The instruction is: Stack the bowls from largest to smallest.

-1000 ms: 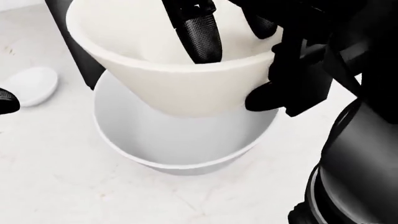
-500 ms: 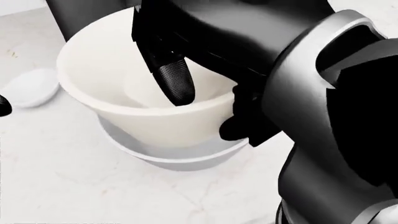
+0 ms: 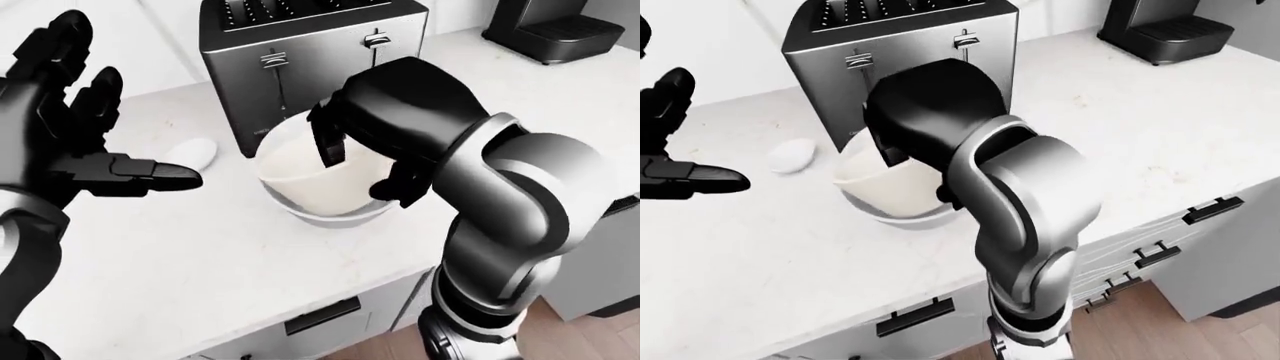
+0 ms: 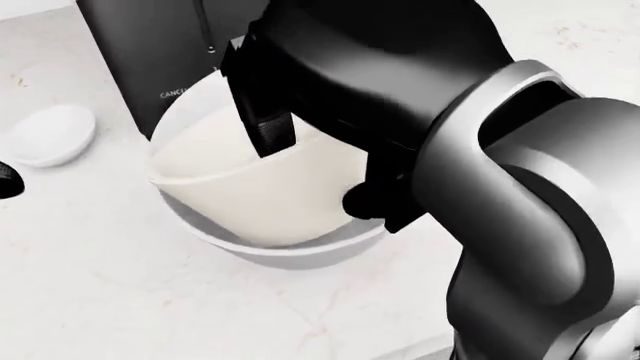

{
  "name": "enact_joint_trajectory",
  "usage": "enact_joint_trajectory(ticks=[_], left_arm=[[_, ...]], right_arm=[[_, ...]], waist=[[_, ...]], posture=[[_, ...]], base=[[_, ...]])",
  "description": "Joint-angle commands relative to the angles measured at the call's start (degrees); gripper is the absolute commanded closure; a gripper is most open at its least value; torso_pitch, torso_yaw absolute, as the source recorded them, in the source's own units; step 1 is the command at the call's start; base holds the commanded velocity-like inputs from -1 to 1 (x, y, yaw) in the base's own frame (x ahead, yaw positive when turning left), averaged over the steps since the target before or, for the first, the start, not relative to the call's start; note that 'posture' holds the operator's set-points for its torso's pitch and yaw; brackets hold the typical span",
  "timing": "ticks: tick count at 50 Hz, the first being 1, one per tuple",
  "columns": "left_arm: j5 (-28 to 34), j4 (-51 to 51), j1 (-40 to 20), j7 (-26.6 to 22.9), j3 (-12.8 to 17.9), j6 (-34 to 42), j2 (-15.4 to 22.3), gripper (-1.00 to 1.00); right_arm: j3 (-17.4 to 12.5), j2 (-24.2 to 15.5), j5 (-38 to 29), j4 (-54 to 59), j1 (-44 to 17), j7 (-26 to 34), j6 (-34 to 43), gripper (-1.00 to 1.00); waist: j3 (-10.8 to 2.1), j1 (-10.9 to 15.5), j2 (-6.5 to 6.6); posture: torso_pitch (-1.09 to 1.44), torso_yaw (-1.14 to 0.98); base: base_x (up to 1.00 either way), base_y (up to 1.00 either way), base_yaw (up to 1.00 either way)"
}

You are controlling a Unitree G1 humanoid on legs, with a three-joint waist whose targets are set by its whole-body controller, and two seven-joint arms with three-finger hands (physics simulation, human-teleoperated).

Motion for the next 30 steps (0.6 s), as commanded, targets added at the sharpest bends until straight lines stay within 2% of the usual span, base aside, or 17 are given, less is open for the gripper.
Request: enact_joint_trajectory(ticks=[1, 9, 13, 17, 21, 26, 30], left_arm=[[0.7, -0.8, -1.2, 0.1, 1.1, -1.6, 0.8, -1.0], [1.6, -1.0, -0.8, -0.7, 1.2, -1.7, 0.3, -1.0], [1.7, -1.2, -1.1, -0.7, 1.1, -1.3, 0.1, -1.0], [2.0, -1.4, -1.2, -0.7, 0.7, -1.2, -0.1, -1.0], [2.6, -1.3, -1.2, -0.9, 0.5, -1.5, -0.3, -1.0], [3.5, -1.4, -1.3, -1.3, -0.1, -1.4, -0.8, -1.0], [4.2, -1.4, -1.8, -1.7, -0.3, -1.0, -1.0, -1.0]], right_arm=[[-0.2, 0.2, -0.1, -1.4, -1.3, -3.1, -0.7, 0.51], [-0.4, -0.2, 1.1, -4.1, 0.7, -4.0, -2.8, 0.47], [-0.7, -0.6, 1.6, -5.3, 1.3, -3.9, -3.2, 0.22], [-0.4, -0.4, 1.4, -7.0, 2.1, -3.0, -3.0, 0.11], [-1.0, -0.9, 2.2, -7.7, 2.9, -3.1, -3.2, -0.08], [-1.2, -1.1, 2.4, -9.4, 1.8, -1.2, -2.1, -0.14], [-2.5, -2.5, 3.7, -10.8, -0.5, 1.2, -0.4, -0.1]], waist=[[-1.49, 0.0, 0.25], [-1.53, 0.1, 0.14], [-1.56, 0.1, 0.0], [-1.54, 0.1, -0.09], [-1.51, 0.0, -0.14], [-1.52, 0.0, -0.2], [-1.38, 0.0, -0.21]], posture=[[0.0, 0.0], [0.0, 0.0], [0.0, 0.0], [0.0, 0.0], [0.0, 0.0], [0.0, 0.0], [0.0, 0.0]], base=[[0.0, 0.0, 0.0], [0.0, 0.0, 0.0], [0.0, 0.0, 0.0], [0.0, 0.0, 0.0], [0.0, 0.0, 0.0], [0.0, 0.0, 0.0], [0.0, 0.0, 0.0]])
